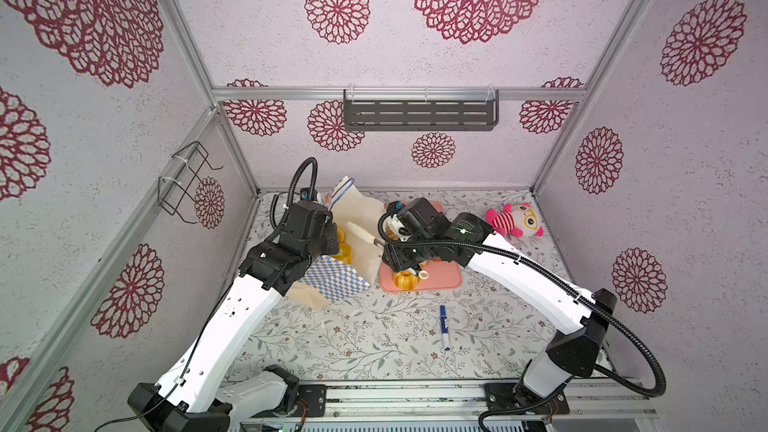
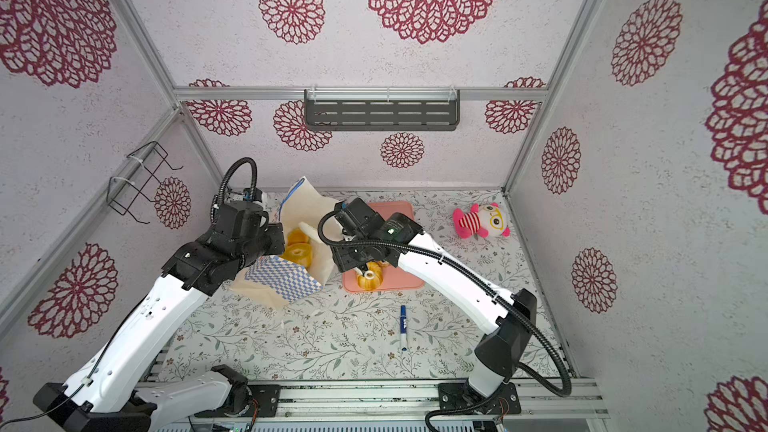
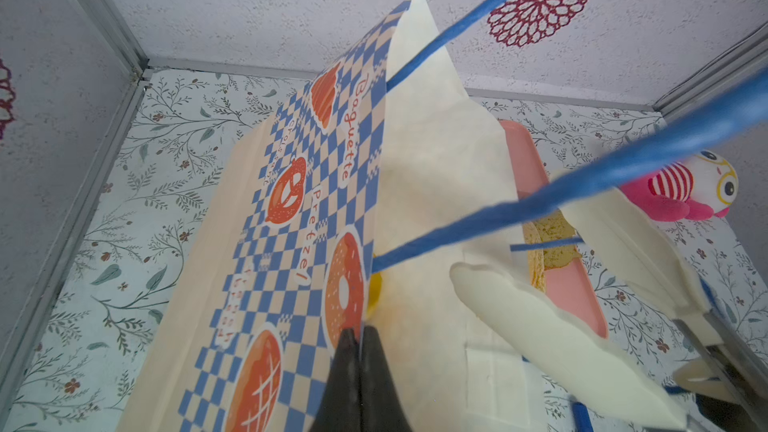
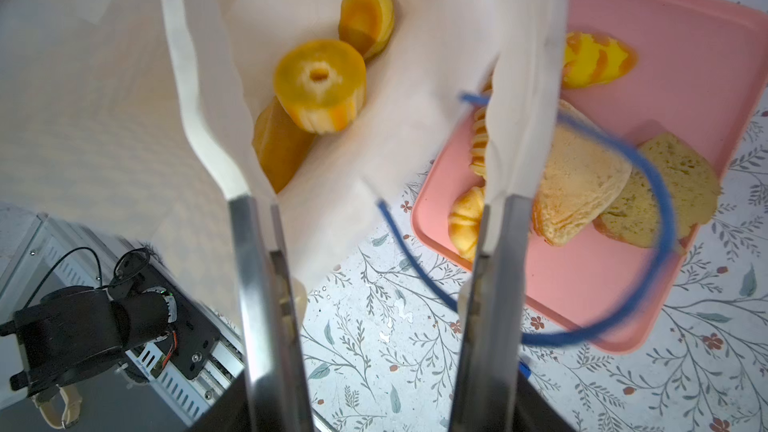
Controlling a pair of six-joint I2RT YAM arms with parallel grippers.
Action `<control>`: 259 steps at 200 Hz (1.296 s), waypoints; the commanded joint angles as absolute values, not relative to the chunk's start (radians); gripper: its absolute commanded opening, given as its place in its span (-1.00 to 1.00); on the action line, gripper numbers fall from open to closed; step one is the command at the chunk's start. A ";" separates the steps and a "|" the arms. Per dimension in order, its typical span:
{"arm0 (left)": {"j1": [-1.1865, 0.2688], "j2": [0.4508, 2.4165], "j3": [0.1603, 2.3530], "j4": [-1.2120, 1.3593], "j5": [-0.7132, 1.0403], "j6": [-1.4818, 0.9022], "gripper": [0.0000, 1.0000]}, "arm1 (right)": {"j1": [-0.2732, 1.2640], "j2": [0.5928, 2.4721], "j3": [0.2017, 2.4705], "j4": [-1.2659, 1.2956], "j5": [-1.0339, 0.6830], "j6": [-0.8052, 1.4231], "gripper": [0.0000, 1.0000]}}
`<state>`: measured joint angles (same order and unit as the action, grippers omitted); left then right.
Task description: Place the fake bread into the paper bag
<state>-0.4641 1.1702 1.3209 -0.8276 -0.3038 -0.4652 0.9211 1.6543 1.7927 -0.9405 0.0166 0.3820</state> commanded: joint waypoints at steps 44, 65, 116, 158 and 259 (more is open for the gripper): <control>-0.460 1.160 1.325 -0.826 -0.318 -0.474 -1.00 | 0.919 1.575 1.824 -0.920 0.094 0.366 0.27; -0.460 1.161 1.325 -0.827 -0.318 -0.475 -1.00 | 0.911 1.552 1.825 -0.925 0.120 0.363 0.27; -0.460 1.161 1.331 -0.829 -0.316 -0.473 -1.00 | 0.831 1.442 1.776 -0.908 0.171 0.370 0.25; -0.459 1.160 1.343 -0.821 -0.310 -0.473 -1.00 | 0.631 1.273 1.591 -0.821 0.060 0.408 0.25; -0.440 1.181 1.358 -0.757 -0.239 -0.532 -1.00 | 0.380 1.063 1.006 -0.528 -0.309 0.584 0.24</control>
<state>-0.4545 1.1782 1.3270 -0.8177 -0.2707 -0.4973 0.4061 1.1007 1.0702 -0.6830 -0.1730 0.5072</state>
